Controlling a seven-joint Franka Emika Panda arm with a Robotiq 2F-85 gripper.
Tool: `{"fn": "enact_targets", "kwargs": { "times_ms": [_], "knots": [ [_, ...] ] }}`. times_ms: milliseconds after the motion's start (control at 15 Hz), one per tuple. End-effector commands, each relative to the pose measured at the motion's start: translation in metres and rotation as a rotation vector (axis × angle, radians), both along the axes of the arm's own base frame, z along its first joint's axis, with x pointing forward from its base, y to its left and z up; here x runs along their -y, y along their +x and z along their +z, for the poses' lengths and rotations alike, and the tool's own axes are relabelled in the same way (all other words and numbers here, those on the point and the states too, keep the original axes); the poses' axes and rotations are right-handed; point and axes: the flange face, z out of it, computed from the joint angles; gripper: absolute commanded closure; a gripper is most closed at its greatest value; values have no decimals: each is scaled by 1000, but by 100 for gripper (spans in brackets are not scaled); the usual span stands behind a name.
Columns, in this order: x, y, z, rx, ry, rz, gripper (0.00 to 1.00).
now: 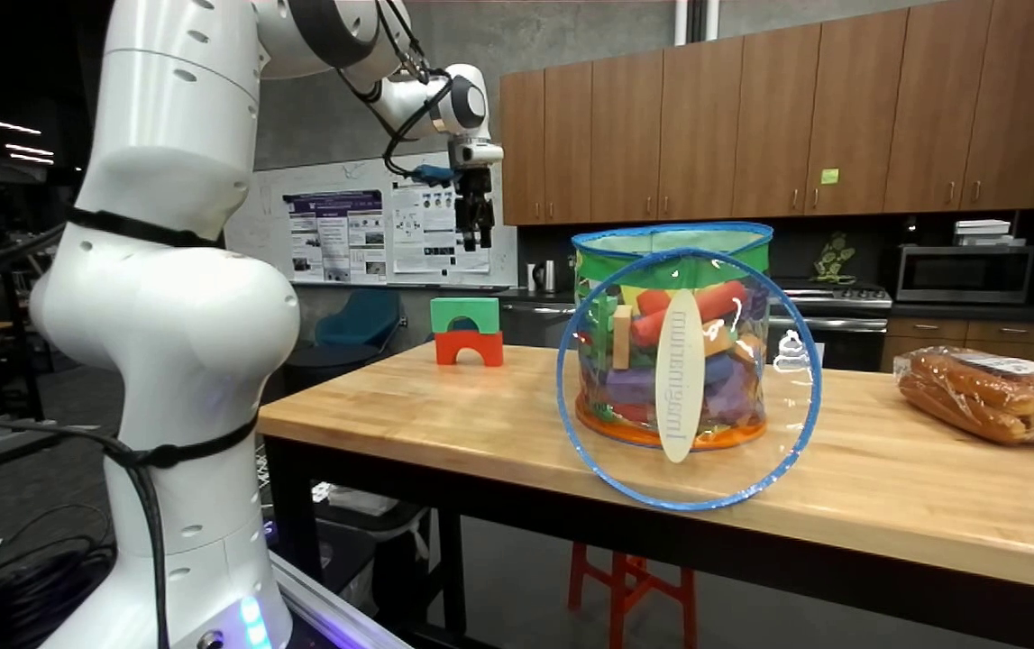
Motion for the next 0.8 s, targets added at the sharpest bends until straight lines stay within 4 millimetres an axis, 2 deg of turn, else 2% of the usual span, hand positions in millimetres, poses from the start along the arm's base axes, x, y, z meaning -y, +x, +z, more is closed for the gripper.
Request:
{"fn": "enact_targets", "kwargs": {
  "times_ms": [0,733],
  "knots": [
    [-9,2,-14,-7,19,4,0],
    [-21,32,-70,-16,38,55,0]
  ]
}}
